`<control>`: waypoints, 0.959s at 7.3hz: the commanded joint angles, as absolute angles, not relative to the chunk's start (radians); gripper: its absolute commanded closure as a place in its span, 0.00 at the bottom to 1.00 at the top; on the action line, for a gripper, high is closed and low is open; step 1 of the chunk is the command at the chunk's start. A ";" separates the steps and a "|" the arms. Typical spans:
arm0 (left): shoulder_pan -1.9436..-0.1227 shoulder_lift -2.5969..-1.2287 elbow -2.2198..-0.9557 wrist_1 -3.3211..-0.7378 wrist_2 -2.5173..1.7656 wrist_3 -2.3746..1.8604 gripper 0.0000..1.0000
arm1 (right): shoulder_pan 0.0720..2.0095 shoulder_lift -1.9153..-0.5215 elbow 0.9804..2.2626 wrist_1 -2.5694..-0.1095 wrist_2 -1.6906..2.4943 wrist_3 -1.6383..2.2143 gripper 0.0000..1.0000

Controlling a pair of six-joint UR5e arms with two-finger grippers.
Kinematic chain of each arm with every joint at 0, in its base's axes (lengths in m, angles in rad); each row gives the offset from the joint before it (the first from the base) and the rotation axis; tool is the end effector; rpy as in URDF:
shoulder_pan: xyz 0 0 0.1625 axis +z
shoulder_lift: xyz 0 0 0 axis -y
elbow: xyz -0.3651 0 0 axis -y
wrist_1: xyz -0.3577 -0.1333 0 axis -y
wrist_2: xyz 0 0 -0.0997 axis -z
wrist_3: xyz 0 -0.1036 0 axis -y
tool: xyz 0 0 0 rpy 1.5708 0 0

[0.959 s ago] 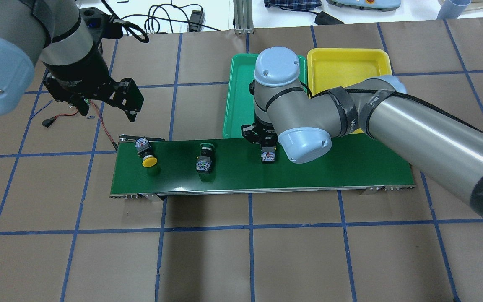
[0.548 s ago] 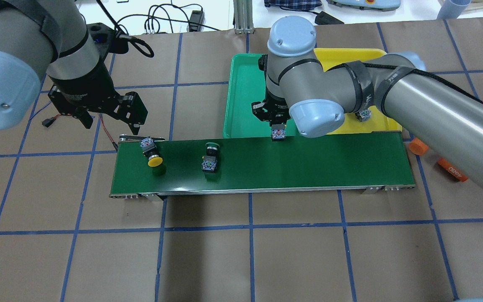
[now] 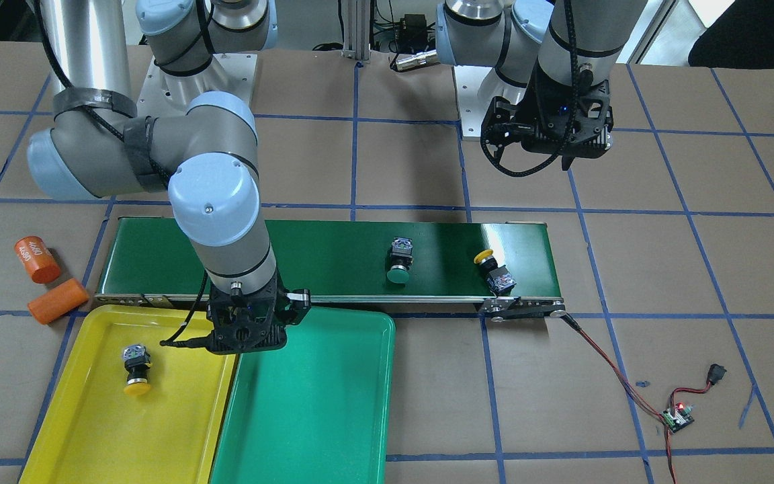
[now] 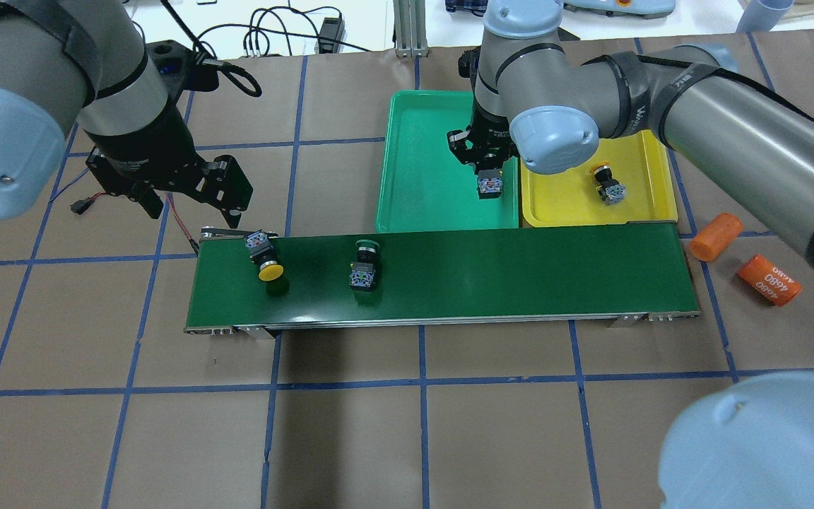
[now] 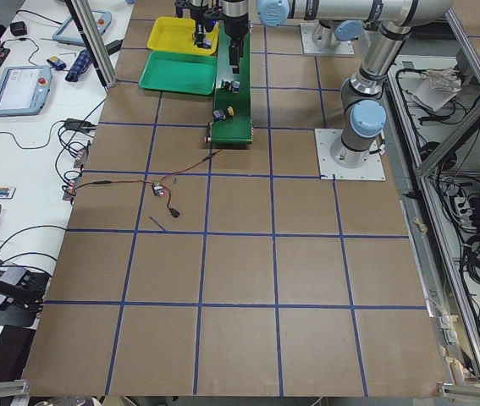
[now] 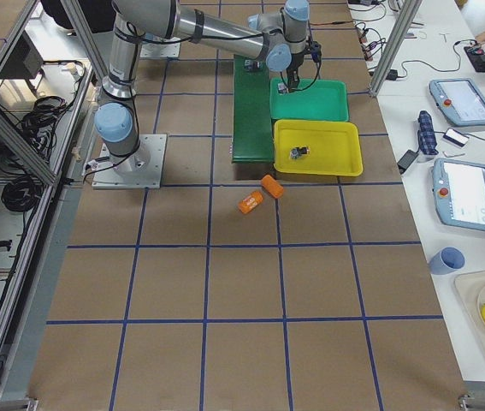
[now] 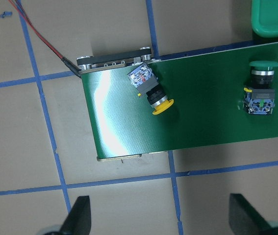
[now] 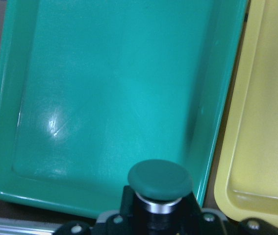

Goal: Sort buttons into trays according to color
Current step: 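Carry the green-capped button into the green tray and open the right gripper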

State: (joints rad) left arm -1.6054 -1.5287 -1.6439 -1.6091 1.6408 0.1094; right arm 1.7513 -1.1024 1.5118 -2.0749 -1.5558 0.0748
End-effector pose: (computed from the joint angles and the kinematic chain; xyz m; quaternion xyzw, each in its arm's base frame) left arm -0.1410 -0.4298 0.4062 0.0731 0.9961 0.0359 0.0337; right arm 0.2407 -0.5680 0.2522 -0.0531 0.9974 -0.0460 0.0135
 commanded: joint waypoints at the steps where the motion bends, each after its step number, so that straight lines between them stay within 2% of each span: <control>1: -1.606 -1.528 -1.643 -1.609 1.638 0.110 0.00 | 1.736 -1.013 1.439 -2.075 -1.505 0.066 0.23; 2: -1.609 -1.528 -1.644 -1.609 1.638 0.110 0.00 | 1.744 -1.020 1.443 -2.072 -1.508 0.092 0.00; 7: -1.609 -1.528 -1.647 -1.612 1.646 0.112 0.00 | 1.839 -1.227 1.557 -1.907 -1.509 0.323 0.00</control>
